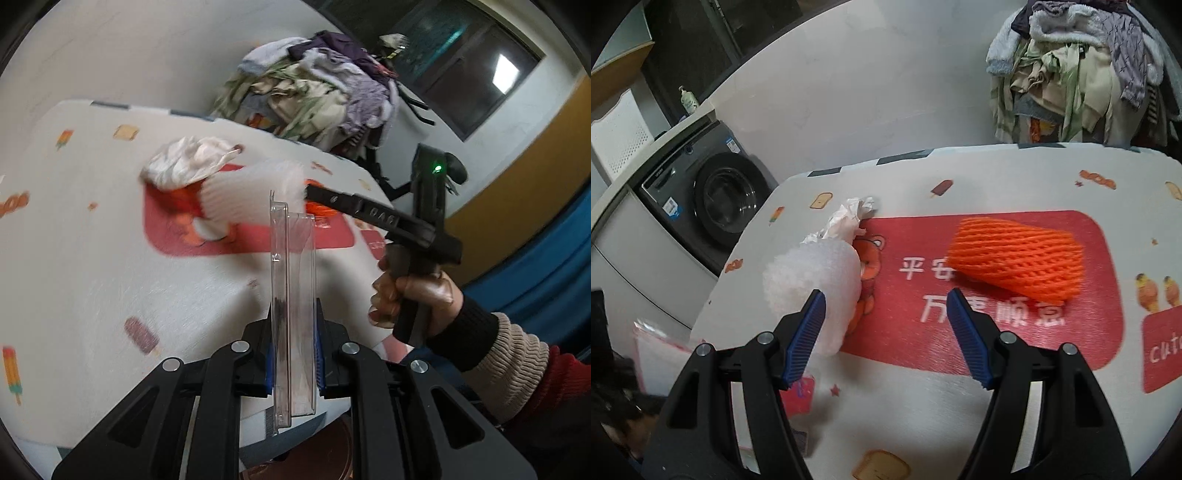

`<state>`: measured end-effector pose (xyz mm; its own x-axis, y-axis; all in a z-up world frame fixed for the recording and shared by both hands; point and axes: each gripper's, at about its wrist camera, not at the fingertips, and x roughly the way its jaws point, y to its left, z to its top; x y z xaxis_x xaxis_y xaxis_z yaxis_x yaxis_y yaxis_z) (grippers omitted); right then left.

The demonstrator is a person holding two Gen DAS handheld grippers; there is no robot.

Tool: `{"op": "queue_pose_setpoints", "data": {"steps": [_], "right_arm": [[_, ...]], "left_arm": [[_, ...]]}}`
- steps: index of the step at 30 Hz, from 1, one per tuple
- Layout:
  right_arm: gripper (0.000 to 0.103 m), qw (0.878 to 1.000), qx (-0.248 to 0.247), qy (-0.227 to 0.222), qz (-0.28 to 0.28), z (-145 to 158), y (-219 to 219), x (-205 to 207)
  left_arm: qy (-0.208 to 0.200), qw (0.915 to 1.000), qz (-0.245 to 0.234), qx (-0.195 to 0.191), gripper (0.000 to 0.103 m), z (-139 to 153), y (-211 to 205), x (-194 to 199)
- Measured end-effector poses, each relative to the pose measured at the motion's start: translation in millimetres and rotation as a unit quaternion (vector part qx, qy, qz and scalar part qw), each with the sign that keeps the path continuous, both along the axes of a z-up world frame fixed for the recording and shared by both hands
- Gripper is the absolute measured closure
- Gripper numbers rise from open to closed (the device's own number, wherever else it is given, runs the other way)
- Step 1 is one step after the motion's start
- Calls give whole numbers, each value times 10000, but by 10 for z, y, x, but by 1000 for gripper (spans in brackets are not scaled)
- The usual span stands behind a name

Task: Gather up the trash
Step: 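Hold the clear box in the left tool while the right tool grasps the white foam net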

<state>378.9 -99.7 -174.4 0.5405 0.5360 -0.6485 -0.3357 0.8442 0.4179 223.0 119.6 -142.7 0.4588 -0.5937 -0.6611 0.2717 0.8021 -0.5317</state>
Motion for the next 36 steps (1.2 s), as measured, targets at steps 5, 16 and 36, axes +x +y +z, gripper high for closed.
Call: {"op": "queue_pose_setpoints", "data": {"steps": [5, 16, 36], "right_arm": [[34, 9999, -116, 24, -57, -25, 3, -62], [34, 9966, -807, -70, -142, -104, -397, -339], [54, 9865, -1469, -50, 724, -323, 598, 110]], "left_arm": [[-68, 9990, 420, 112, 87, 5, 251, -84], [-250, 9954, 845, 377, 87, 94, 549, -95], [-187, 9963, 735, 400, 87, 86, 363, -51]]}}
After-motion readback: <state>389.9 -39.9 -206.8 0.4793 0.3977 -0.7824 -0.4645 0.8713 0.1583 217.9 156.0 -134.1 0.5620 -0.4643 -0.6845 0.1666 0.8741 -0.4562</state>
